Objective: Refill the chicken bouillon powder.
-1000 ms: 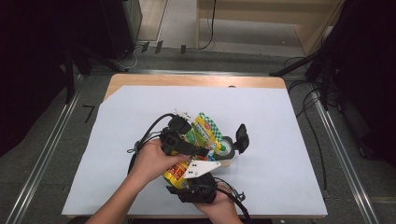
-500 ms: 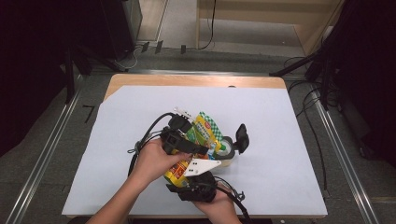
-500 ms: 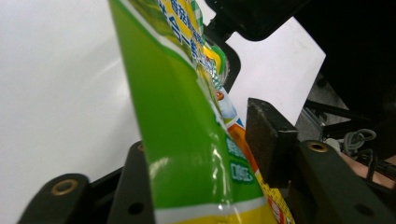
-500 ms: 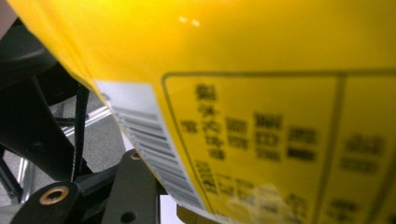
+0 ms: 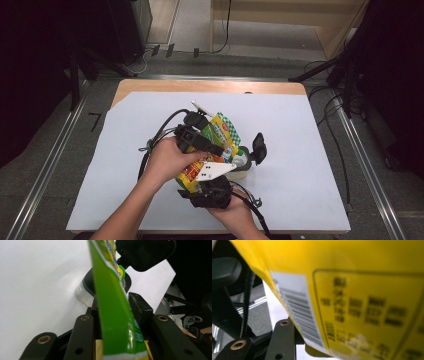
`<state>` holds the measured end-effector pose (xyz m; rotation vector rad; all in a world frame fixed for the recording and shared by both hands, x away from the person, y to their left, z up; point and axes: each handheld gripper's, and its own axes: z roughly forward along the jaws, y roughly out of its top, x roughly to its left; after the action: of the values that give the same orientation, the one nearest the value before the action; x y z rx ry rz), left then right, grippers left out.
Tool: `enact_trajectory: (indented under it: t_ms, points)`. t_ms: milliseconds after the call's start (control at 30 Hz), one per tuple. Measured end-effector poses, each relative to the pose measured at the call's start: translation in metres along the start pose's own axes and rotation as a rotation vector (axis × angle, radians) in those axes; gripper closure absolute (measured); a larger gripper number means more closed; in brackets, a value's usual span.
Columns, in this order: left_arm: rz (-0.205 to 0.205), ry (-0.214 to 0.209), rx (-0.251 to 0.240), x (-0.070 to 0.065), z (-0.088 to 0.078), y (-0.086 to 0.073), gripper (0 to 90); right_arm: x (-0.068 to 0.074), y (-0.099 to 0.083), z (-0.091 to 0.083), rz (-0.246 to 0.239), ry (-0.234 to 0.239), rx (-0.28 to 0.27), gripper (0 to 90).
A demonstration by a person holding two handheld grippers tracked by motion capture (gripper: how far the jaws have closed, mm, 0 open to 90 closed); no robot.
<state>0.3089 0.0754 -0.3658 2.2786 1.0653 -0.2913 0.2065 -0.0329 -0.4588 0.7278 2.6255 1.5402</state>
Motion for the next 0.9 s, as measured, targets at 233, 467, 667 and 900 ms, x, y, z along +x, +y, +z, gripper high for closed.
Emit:
enact_trajectory:
  t_ms: [233, 467, 667, 900]
  points:
    - [0.010, -0.008, -0.006, -0.001, 0.003, -0.004, 70.2, 0.004, -0.005, 0.007, 0.001, -0.020, 0.027, 62.6]
    - [0.044, -0.027, -0.031, 0.001, 0.000, -0.006, 68.0, 0.000, -0.007, 0.003, 0.053, 0.011, -0.003, 65.2]
    - [0.068, -0.021, -0.023, 0.002, -0.004, -0.008, 67.2, -0.004, -0.008, 0.000, 0.075, 0.033, -0.018, 66.1]
    - [0.071, -0.039, -0.029, 0.005, -0.016, -0.011, 68.5, -0.004, -0.008, -0.001, 0.084, 0.056, -0.039, 66.5]
